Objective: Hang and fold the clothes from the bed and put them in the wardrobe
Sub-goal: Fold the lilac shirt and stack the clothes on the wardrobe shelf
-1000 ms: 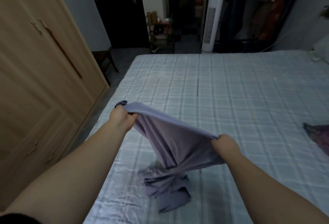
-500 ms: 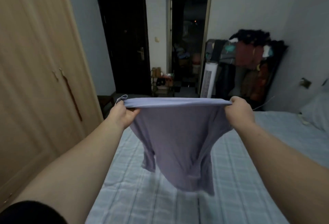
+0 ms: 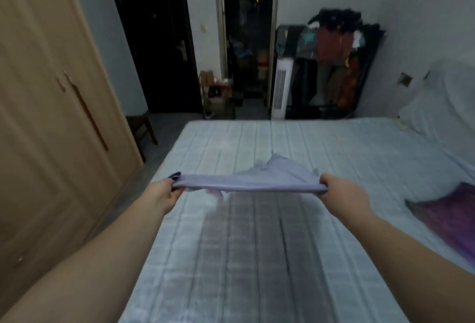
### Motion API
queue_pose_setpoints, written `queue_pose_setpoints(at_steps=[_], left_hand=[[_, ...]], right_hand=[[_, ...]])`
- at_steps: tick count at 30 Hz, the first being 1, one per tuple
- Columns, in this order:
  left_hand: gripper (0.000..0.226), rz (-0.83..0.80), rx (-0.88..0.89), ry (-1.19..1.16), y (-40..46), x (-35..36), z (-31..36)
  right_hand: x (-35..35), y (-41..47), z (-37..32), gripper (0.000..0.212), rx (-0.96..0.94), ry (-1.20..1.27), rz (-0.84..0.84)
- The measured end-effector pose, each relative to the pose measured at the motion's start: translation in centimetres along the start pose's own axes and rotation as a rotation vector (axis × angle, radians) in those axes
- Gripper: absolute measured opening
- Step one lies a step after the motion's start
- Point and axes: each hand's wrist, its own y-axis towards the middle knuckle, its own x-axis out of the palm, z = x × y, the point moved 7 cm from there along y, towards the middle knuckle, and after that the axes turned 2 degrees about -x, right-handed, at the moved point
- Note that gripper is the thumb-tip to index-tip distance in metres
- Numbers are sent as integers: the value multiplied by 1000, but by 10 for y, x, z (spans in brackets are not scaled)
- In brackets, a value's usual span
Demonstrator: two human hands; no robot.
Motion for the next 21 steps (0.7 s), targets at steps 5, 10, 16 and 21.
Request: queue_pose_setpoints(at_steps=[5,10,16,21], left_hand=[[29,50,-127,141,-12,-118,-147],[21,90,-314,140,-7,-230,-296],[36,243,-494,106,-7,-335,-416],[40,310,-555,76,-2,-354,-446]], right_hand=[[143,-121,38,13,-59,-182,-186],[270,-229,90,24,-33,-264,-349],[374,-336,136,25,-25,-341,-575],[403,-374,155,28,-7,-271,-653]])
